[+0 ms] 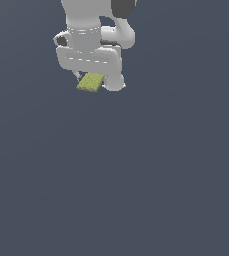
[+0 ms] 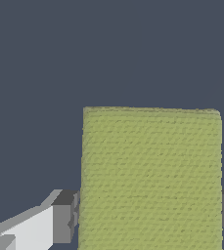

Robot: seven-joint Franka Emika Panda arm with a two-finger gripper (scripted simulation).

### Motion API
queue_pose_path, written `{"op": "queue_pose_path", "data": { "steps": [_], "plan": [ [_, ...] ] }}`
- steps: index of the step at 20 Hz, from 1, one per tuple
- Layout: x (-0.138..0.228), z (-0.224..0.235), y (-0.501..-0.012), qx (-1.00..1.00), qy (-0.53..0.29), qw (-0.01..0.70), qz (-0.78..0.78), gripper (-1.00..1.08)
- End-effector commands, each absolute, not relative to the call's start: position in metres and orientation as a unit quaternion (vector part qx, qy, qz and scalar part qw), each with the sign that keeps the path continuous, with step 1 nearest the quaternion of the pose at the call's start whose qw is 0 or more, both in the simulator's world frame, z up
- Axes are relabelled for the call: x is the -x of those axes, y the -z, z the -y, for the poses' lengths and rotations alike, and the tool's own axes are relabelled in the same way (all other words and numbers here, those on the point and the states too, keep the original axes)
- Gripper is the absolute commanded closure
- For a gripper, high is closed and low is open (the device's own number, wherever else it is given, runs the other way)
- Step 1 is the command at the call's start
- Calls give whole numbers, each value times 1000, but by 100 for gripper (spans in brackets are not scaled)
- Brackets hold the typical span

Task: Pick up the object and move it to a goal position.

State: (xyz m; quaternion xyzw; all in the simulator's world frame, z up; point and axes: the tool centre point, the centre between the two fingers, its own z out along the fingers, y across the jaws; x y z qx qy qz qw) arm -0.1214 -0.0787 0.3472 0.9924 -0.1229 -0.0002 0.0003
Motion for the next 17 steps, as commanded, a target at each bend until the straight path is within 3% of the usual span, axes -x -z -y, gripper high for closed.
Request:
{"op": "queue_pose_path", "data": {
  "steps": [1,9,17],
  "plan": [
    [124,77,-371,-992,0,0,123,108],
    [128,74,-420,-992,0,0,123,108],
    [129,73,-437,-992,0,0,122,108]
  ]
}}
